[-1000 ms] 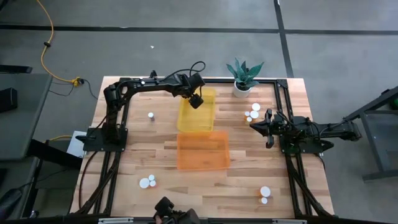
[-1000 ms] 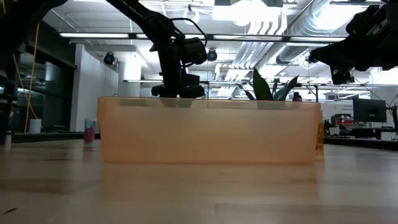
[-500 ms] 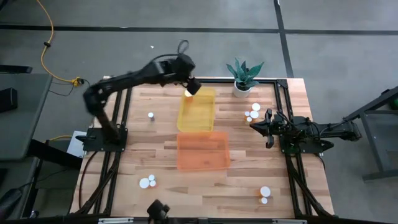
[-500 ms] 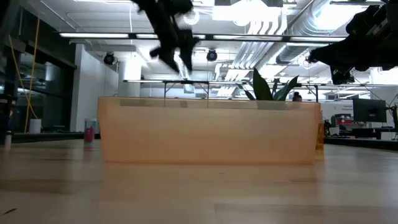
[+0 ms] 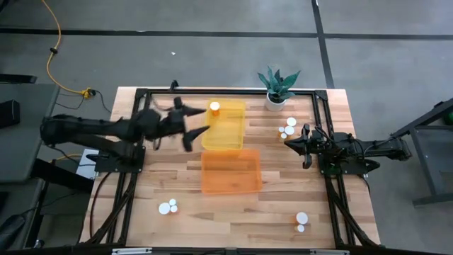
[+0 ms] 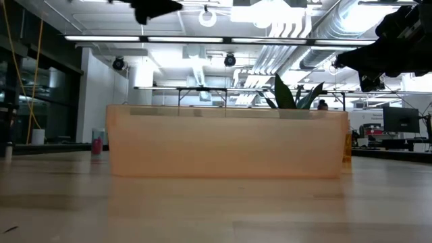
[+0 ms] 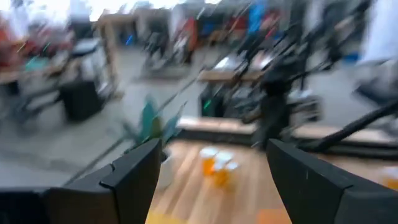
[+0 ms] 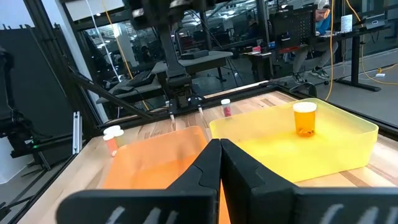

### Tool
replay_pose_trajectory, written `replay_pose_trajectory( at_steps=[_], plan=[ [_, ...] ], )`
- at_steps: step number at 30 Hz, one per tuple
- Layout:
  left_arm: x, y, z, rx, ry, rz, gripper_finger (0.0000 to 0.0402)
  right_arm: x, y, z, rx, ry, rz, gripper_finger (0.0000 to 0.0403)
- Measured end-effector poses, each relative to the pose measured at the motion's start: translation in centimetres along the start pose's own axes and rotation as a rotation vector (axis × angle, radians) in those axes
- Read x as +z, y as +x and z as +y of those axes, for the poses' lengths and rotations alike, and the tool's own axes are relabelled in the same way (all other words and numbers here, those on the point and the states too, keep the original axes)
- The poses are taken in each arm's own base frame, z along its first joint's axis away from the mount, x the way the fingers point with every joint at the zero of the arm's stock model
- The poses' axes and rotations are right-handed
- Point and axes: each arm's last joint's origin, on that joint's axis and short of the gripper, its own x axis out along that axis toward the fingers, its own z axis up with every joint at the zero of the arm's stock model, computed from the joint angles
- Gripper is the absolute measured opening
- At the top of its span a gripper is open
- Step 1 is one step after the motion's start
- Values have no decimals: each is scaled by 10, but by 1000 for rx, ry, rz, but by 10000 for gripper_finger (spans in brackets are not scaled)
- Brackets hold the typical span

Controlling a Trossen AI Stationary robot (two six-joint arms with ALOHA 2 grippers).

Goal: Pick and place medicine bottles into bin by pill shape (circle, oval)
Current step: Put the orange capsule bottle into the yellow bin

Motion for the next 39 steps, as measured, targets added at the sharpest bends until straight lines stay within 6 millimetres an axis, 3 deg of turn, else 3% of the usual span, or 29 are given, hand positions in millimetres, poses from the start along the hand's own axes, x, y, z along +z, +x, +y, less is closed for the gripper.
replay_pose_trajectory(
  at_steps=[4, 9, 20, 27, 32, 35, 39],
  plan=[
    [-25, -28, -4, -95, -23, -148, 280, 0, 0, 0, 1, 0, 0, 0],
    [-42, -45, -4, -116, -42, -241, 280, 0, 0, 0, 0, 0, 0, 0],
    [-46, -48, -2, -75, -55, -231, 280, 3, 0, -1, -37, 6, -35, 0],
    [-46, -48, -2, -70, -55, -230, 280, 28, -3, 2, -44, 125, -301, 0],
    [-46, -48, -2, -69, -56, -236, 280, 46, -4, 6, -15, 59, -479, 0],
    [-46, -48, -2, -69, -56, -236, 280, 50, 4, 5, -114, 48, -457, 0],
    [-46, -48, -2, -69, -56, -236, 280, 58, 22, 4, -408, 21, -280, 7]
  ],
)
